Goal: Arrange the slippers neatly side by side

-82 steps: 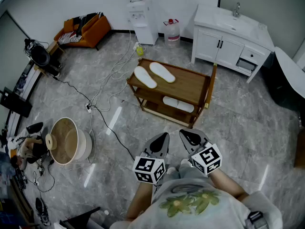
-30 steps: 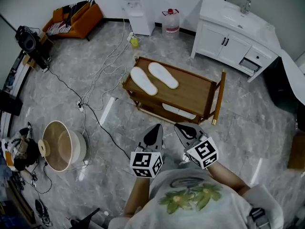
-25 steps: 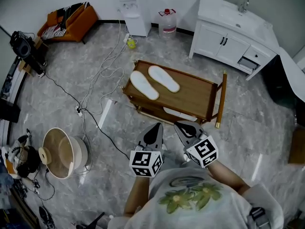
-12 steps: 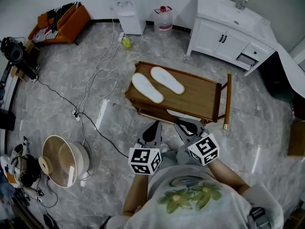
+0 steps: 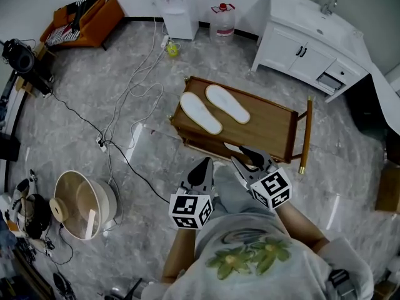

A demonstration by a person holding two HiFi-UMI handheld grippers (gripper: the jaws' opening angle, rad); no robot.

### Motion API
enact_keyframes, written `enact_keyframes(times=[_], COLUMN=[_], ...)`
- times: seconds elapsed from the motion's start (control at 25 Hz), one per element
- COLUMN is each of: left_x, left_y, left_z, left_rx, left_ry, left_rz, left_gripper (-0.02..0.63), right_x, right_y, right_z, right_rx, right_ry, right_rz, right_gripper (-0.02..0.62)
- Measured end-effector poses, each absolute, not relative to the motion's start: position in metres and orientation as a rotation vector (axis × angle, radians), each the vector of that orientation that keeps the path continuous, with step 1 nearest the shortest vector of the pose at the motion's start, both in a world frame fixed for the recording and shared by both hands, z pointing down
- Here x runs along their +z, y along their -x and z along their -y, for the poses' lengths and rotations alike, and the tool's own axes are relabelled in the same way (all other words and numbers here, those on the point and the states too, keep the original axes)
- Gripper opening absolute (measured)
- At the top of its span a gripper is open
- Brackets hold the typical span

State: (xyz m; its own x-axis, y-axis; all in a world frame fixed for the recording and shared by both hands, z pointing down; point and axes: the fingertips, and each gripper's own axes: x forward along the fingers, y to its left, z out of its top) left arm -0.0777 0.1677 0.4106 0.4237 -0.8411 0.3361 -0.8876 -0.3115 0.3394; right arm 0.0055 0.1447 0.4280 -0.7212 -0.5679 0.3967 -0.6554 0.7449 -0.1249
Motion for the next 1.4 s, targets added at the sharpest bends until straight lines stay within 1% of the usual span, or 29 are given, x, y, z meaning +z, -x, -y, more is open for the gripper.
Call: enact_keyframes(times=[0.32, 0.68, 0.96, 1.4], left_x=[0.412, 0.416, 0.426, 0.444], left_y=[0.093, 0.078, 0.073, 0.089], left_z=[-0.138, -0.082, -0.047, -0.003], left_rx=[0.172, 0.231, 0.266, 0.304], left_ry=[-2.196, -2.231, -2.227, -2.176], left_rz=[1.462, 1.412, 1.383, 1.418], left_gripper=[0.014, 0.015, 0.015, 0.015], right_x=[0.434, 0.435, 0.463, 0.498], right_y=[0.005, -0.007, -0.012, -0.011], right_z=[-0.113, -0.055, -0.021, 0.028], right_rx=[0.397, 0.412, 0.495, 0.54], right_ry=[-0.922, -0.987, -0.972, -0.938], right_rz=[2.591, 2.587, 2.543, 2.478], right_gripper=[0.123, 0.123, 0.13, 0.143])
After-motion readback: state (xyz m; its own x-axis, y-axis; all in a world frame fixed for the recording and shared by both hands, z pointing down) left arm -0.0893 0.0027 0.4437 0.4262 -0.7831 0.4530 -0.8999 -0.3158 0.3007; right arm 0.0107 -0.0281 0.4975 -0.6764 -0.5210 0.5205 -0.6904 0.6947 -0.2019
